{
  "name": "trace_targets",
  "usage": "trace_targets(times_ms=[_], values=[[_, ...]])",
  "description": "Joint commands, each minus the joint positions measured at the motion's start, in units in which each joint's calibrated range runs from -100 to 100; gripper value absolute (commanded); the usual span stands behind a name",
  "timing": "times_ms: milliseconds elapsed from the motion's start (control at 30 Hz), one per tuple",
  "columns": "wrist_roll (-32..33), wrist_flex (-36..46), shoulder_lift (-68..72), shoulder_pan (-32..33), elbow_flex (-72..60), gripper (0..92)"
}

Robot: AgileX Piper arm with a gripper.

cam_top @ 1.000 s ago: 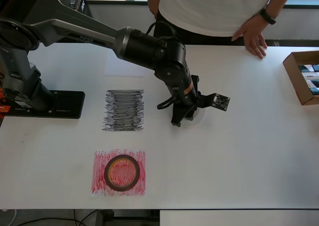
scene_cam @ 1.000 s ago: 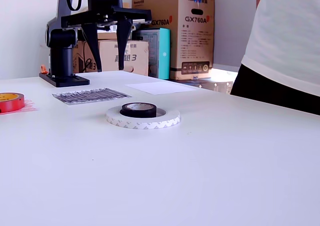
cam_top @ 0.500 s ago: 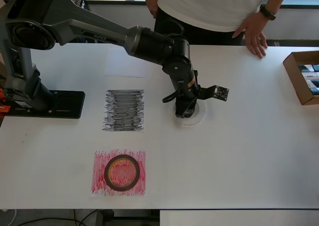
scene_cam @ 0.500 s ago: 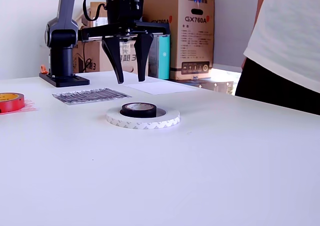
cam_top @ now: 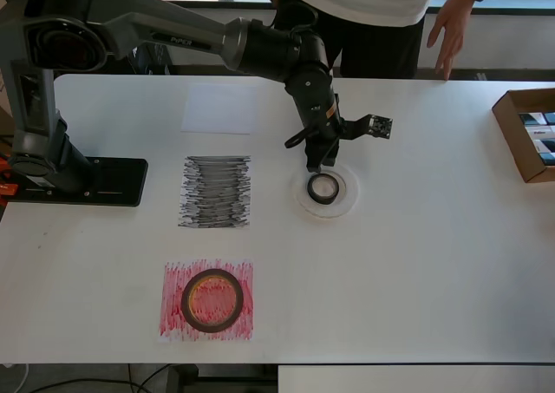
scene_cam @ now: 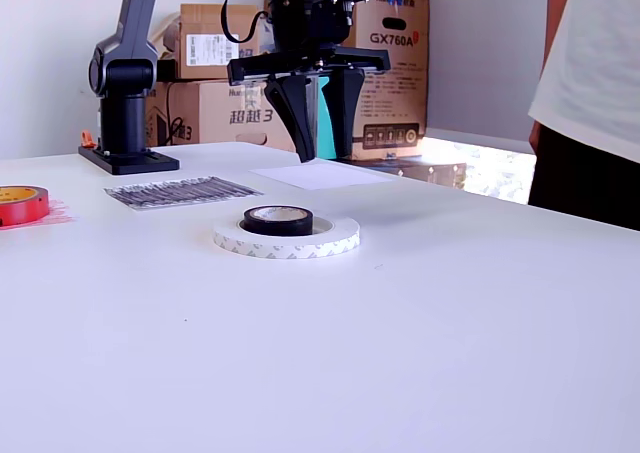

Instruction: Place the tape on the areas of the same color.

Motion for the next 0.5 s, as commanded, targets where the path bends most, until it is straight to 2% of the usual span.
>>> trace_targets(times_ms=[0,467], values=[[2.2,-0.4,1.5,0.1,-0.8,41.0],[4.0,-0.1,5.1,-2.3,-1.5,41.0]])
